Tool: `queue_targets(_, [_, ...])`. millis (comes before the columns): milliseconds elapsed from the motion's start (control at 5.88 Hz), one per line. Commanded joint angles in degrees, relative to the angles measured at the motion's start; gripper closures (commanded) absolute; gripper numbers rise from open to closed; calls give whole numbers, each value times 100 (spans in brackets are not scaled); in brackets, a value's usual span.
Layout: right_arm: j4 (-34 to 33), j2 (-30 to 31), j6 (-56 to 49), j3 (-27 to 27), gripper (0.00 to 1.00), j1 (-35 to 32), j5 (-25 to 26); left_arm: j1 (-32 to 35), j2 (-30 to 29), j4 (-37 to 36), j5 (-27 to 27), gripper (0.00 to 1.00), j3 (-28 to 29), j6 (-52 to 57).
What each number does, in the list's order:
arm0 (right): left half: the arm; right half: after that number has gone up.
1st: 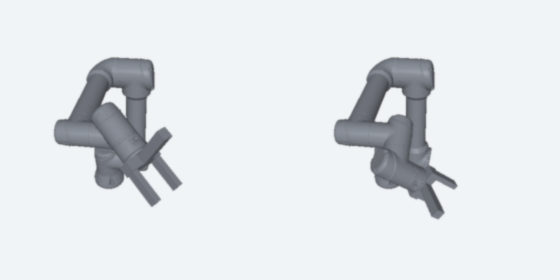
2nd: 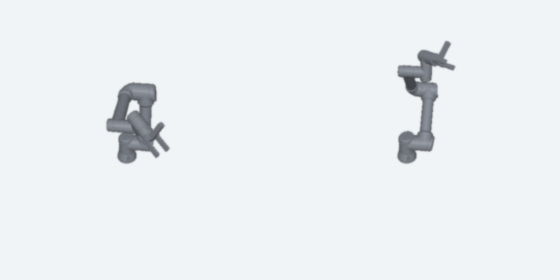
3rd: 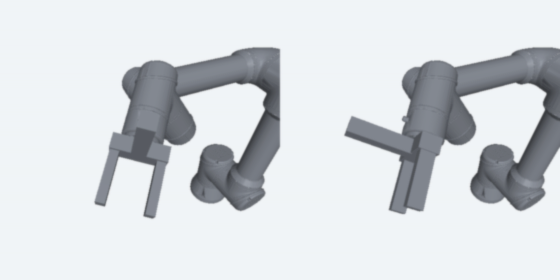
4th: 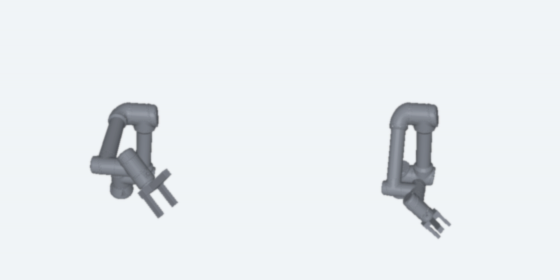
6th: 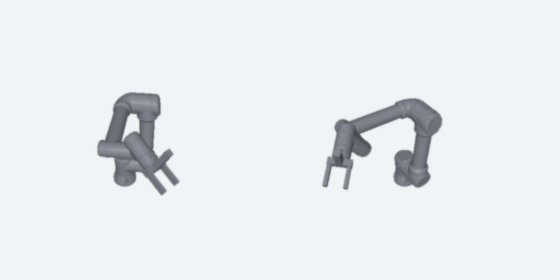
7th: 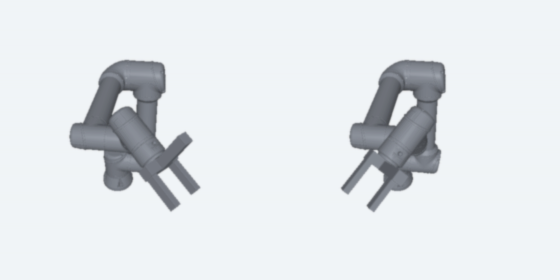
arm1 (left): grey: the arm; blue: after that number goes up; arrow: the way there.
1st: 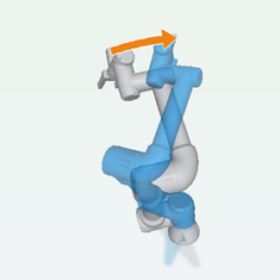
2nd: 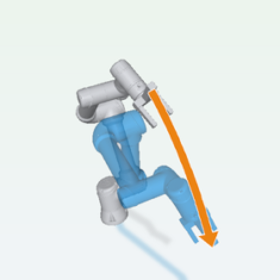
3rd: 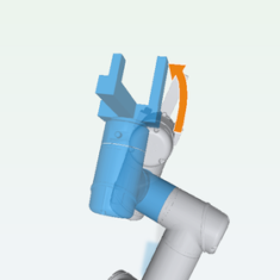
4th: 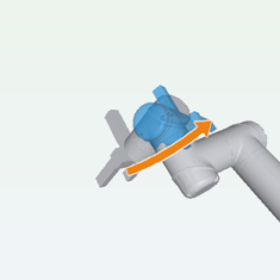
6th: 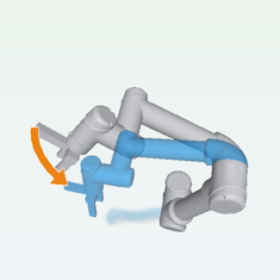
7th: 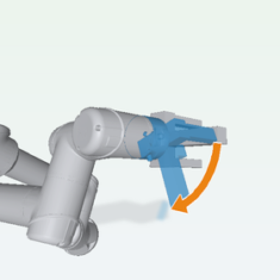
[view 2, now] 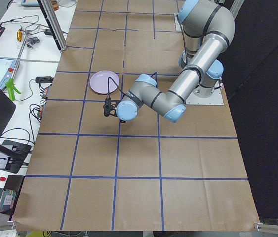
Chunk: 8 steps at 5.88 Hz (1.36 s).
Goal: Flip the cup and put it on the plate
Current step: 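Lower the left gripper and grasp the white hexagonal cup lying sideways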
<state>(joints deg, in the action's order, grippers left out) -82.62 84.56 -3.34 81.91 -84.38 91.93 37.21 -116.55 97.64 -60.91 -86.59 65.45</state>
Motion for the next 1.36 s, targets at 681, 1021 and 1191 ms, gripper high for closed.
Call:
queue_targets(681, [0,0,0,0,0,0,0,-250,-1695,2616,1123,1,1,2050])
queue_targets(1021, [0,0,0,0,0,0,0,-259,-1687,2672,1458,44,-7,2129])
queue_targets(1191, [0,0,0,0,0,0,0,-259,-1696,2698,1329,77,-7,2130])
